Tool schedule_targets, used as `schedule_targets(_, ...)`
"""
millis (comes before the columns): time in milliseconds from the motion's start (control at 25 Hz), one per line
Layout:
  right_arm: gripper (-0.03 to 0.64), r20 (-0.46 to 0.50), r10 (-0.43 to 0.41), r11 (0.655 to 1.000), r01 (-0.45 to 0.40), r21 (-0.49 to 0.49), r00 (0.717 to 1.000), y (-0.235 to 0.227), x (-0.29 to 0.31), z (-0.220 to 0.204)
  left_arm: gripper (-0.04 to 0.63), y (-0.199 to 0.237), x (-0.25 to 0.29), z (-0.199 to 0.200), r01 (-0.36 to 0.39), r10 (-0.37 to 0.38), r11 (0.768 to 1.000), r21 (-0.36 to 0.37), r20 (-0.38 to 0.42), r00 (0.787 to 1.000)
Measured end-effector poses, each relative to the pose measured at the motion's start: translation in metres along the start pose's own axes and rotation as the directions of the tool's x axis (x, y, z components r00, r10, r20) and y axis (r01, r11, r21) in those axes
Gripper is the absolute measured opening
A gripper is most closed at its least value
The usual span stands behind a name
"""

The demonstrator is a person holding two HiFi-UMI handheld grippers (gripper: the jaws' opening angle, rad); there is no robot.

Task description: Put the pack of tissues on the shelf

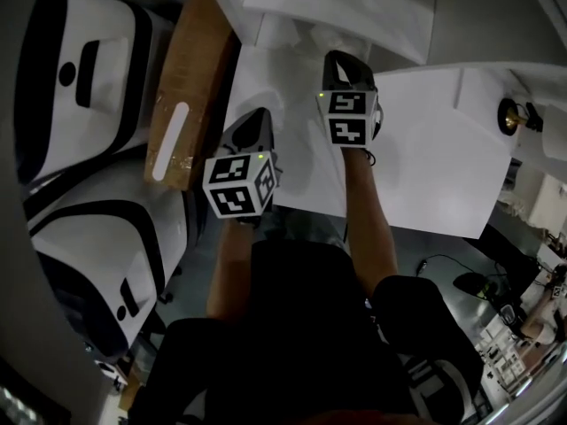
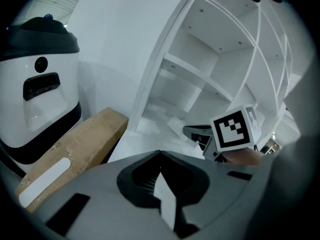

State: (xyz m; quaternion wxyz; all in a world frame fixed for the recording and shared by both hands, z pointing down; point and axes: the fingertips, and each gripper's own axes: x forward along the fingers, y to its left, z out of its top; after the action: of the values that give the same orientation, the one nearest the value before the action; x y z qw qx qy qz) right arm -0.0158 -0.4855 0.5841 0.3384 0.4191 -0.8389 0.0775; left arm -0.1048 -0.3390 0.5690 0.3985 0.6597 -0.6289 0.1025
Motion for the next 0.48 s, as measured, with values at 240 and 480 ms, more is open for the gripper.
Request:
schedule_targets(240, 0.028, 0.065, 0.019, 0.982, -0.031, 0.185, 0.998, -0.005, -0.042, 0.020, 0.011, -0.032, -0.012, 0.023, 0.044, -0.047, 0.997, 0.066, 0.048, 0.998)
schedule_targets(480, 0.028, 0.159, 0.047, 0.931, -0.100, 0.350, 0.986, -0.014, -0.092, 0.034, 0.011, -0.066, -0.028, 0.047, 0.074, -0.088, 0.987, 0.143, 0.095, 0.992)
